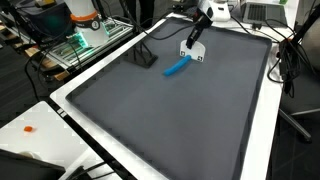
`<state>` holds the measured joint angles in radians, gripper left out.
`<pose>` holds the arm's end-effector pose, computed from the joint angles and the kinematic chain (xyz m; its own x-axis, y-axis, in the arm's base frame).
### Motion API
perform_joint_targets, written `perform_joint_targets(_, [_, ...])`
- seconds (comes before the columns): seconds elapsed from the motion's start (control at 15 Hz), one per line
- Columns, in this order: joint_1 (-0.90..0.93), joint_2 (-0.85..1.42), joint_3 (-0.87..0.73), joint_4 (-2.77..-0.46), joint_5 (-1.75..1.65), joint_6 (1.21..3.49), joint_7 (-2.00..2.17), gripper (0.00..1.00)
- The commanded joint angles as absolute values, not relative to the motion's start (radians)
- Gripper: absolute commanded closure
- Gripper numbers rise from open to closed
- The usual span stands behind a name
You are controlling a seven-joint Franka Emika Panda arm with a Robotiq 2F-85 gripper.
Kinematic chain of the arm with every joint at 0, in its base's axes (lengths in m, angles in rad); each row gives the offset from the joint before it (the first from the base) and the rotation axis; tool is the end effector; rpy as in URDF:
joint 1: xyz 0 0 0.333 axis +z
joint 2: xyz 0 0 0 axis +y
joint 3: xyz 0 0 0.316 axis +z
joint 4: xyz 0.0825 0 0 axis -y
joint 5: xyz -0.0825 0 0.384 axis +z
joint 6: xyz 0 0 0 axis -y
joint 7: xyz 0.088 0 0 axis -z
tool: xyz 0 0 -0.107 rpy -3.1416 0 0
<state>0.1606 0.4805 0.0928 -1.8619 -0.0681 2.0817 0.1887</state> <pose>0.5917 0.1471 0.2415 0.9641 0.0907 -0.2495 0.1073 -0.9928 0.0539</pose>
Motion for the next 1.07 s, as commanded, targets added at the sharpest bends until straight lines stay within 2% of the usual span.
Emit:
perform_joint_targets(0.0, [0.151,0.493,0.099,-1.883,-0.020,2.088,0.160,0.98])
perform_joint_targets(1.0, [0.138,0.473,0.105,-1.883,0.066,2.063,0.154,0.98])
